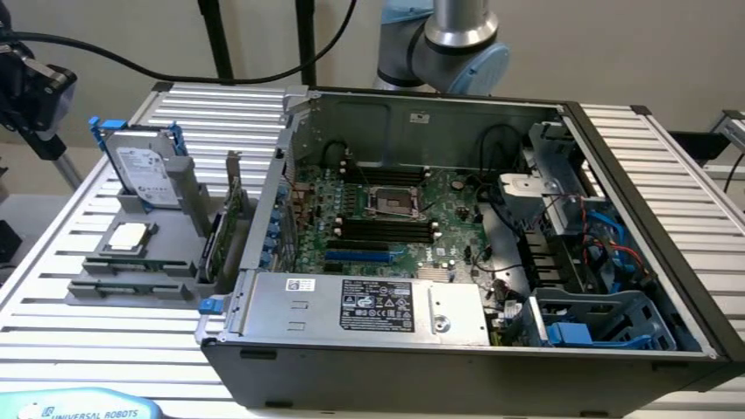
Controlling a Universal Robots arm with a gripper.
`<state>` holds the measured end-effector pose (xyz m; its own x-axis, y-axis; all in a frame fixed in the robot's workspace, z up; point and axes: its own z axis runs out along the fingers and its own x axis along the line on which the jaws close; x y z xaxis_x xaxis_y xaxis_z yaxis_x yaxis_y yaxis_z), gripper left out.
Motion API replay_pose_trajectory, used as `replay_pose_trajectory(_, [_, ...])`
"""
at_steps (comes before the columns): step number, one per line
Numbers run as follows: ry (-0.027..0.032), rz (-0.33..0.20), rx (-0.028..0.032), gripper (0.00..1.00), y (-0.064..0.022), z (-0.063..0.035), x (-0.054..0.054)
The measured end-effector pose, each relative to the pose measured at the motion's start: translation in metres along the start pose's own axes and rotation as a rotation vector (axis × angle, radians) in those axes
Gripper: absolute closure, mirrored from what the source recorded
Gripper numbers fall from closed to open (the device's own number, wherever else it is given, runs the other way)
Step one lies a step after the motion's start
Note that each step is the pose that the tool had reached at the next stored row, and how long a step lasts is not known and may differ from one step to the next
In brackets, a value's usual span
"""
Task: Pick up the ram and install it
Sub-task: 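Pick up the ram and move it above insertion slot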
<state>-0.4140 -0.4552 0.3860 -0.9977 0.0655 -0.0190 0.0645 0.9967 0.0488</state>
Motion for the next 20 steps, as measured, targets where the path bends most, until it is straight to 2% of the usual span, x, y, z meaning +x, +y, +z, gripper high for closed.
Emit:
replay_pose_trajectory(4, [0.0009,-0.016,-0.0003,0.89,0.0,-0.0001,0.0001])
replay_pose_trajectory(13, [0.0088,-0.175,-0.003,0.89,0.0,0.0008,0.0])
replay_pose_trajectory(20, [0.0247,-0.27,0.0006,0.89,-0.0003,0.0055,0.0])
